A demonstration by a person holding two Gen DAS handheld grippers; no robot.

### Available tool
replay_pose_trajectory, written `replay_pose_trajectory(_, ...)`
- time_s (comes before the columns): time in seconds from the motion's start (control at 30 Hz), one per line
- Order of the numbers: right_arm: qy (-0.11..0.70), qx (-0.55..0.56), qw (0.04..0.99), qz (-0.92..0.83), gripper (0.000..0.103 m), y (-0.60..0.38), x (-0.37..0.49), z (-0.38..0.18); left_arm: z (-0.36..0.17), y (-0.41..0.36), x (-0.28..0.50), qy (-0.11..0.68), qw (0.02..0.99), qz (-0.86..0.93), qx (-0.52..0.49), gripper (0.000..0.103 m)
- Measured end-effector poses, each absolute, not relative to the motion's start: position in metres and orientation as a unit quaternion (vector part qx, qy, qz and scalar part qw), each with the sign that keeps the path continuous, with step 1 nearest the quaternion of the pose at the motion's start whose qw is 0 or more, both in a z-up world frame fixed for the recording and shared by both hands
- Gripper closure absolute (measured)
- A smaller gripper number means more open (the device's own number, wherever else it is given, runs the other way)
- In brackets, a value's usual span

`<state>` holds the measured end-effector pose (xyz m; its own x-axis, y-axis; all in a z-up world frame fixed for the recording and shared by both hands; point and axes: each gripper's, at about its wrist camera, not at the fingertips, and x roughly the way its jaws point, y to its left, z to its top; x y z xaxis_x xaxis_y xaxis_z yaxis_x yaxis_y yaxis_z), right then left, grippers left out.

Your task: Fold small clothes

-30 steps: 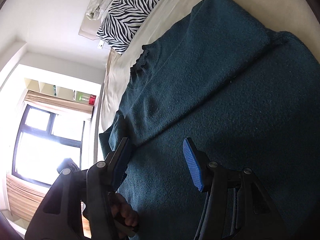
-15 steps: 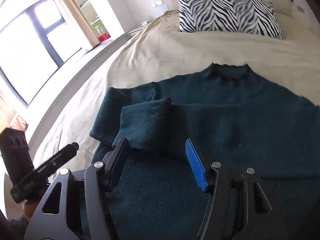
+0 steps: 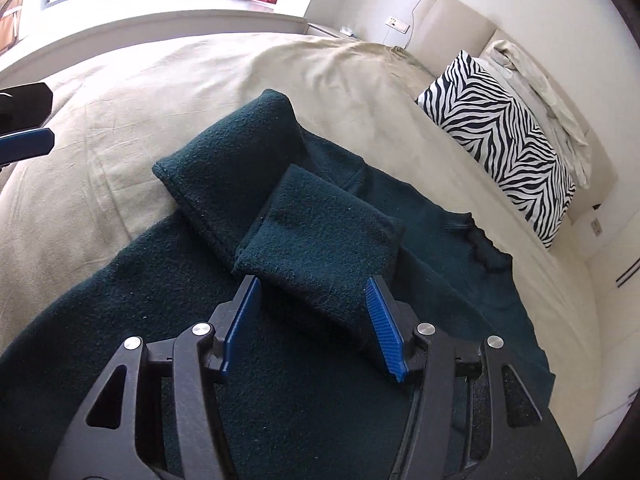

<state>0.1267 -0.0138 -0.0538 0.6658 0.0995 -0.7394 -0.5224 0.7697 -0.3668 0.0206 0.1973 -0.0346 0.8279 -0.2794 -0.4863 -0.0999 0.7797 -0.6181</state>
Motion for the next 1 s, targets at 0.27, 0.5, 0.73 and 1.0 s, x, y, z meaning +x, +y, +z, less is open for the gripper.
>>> replay_pose_trajectory(0.27,0.358,-0.248,0.883,0.174,0.085,-0.018,0.144,-0.05,-0.039,0.198,0.019,0.292,0.896,-0.051,-0.33,0.021)
replay_pose_trajectory(0.5,0.387,0.202,0.889,0.134,0.09,-0.163,0.165,-0.047,-0.039,0.194,0.02,0.296,0.897,-0.051,-0.326,0.021)
replay_pose_trajectory(0.73,0.414,0.316,0.838,0.16,0.074,-0.212,0.172,-0.087,-0.041,0.181,0.023,0.305,0.898,-0.056,-0.313,0.021)
replay_pose_trajectory(1.0,0.417,0.427,0.786,0.163,0.05,-0.237,0.212,-0.108,-0.04,0.173,0.025,0.314,0.899,-0.059,-0.3,0.021)
